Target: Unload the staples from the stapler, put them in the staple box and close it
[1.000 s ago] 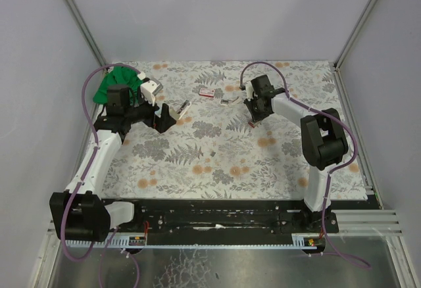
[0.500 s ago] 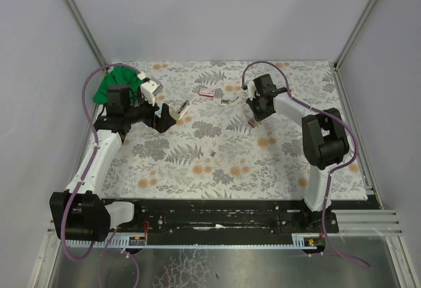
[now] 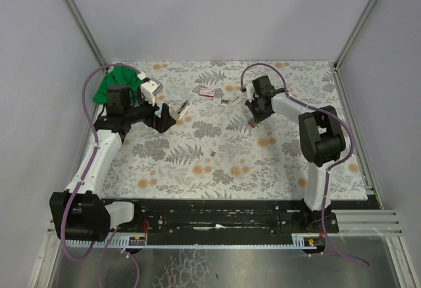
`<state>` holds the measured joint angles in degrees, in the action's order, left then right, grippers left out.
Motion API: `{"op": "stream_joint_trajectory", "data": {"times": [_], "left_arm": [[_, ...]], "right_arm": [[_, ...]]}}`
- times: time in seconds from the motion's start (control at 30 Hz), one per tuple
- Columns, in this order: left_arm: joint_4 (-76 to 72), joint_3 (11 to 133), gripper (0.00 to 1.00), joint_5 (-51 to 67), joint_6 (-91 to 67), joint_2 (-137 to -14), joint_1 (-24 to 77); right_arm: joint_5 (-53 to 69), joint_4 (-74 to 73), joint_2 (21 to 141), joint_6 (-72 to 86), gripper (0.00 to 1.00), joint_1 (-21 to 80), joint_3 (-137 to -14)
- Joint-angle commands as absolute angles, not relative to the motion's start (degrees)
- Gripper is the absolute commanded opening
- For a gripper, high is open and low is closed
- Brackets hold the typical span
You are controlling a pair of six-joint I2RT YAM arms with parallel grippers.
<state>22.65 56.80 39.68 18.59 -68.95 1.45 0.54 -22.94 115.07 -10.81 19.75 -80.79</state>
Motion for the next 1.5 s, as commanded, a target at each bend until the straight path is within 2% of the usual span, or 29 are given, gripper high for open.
{"op": "stream_joint_trajectory", "data": {"times": [0.0,1.23,1.47], "left_arm": [[19.51,56.43,1.0,40.48,17.94,-69.38,1.1],[19.51,56.4,1.0,40.64,17.94,-69.29,0.92],[19.51,56.45,1.0,40.65,17.88,-69.35,0.91]], "right_arm": [[0.75,-21.62,115.39,-11.73,0.24,19.42,-83.89],[3.29,-21.88,116.4,-12.44,0.3,19.44,-84.78],[3.89,-23.22,112.45,-12.32,0.38,19.43,-85.67]]}}
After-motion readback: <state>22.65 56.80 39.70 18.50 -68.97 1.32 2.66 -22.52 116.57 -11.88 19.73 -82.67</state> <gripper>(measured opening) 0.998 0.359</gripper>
